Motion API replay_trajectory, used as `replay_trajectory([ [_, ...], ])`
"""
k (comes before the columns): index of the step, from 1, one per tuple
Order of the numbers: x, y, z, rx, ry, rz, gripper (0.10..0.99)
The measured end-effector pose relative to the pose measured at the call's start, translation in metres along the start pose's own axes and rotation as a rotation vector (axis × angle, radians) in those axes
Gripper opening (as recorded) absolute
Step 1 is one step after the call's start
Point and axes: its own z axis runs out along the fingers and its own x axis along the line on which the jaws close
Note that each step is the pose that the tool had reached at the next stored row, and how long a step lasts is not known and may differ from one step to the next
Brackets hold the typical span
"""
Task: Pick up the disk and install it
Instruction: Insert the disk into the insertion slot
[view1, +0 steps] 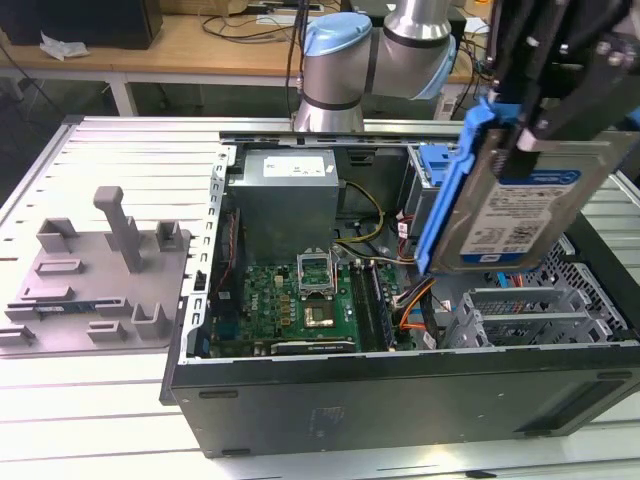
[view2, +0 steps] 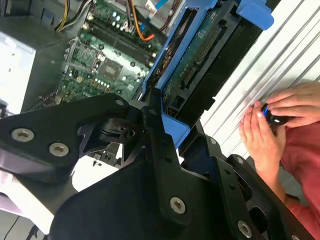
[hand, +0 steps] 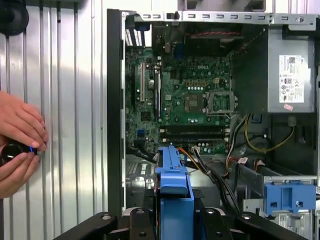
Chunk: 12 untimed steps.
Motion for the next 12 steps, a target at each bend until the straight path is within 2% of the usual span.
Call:
replay_trajectory([
  [4,0.0013,-0.0252,0.0006,0.000,0.0000,0.000,0.369],
  [8,0.0013,-0.0392,0.0015,0.000,0.0000,0.000,0.369],
  [12,0.0014,-0.0476,0.0023,0.000,-0.0003,0.000,0.369],
])
